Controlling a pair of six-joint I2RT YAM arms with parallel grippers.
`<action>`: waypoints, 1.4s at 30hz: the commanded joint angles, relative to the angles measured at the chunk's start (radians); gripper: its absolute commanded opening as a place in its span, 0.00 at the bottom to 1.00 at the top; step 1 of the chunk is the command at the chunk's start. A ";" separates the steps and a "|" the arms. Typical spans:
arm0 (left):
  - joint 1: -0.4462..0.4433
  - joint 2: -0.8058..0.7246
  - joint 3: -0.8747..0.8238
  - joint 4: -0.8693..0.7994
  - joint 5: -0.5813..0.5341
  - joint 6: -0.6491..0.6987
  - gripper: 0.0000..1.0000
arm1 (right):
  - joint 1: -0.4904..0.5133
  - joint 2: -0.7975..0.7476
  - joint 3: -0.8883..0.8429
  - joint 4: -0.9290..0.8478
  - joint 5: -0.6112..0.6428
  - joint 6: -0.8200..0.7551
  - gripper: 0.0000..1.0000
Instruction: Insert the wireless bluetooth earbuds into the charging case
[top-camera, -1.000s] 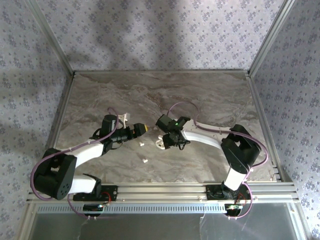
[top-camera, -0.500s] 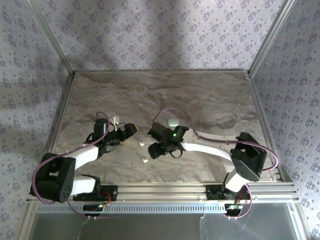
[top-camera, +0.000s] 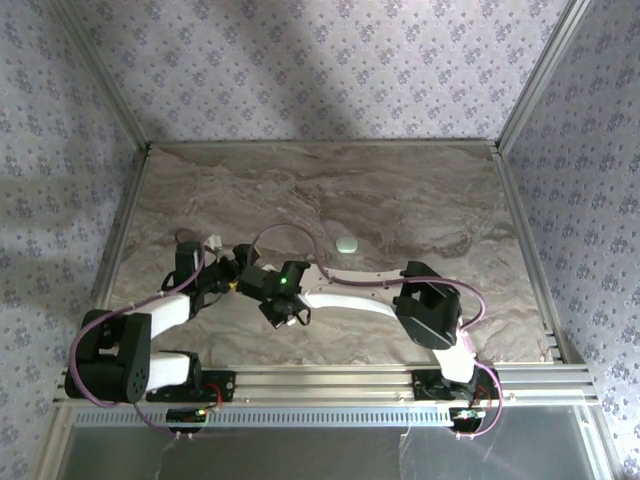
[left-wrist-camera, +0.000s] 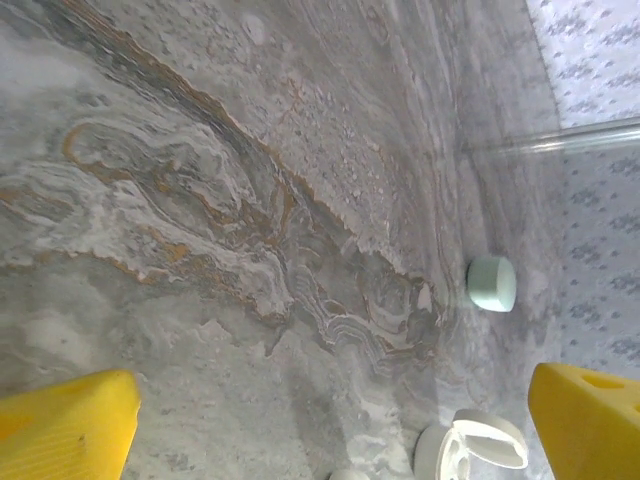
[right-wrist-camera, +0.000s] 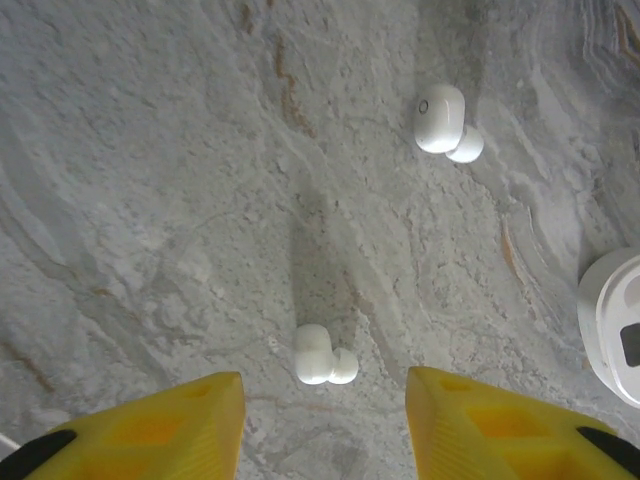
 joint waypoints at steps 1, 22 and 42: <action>0.042 0.000 -0.029 0.020 0.002 -0.031 1.00 | 0.009 0.052 0.070 -0.122 0.039 -0.001 0.46; 0.094 -0.169 -0.058 -0.076 -0.039 -0.028 1.00 | 0.031 0.250 0.283 -0.277 0.045 -0.005 0.35; 0.094 -0.168 -0.060 -0.062 -0.028 -0.034 1.00 | 0.026 0.307 0.303 -0.287 0.022 -0.008 0.31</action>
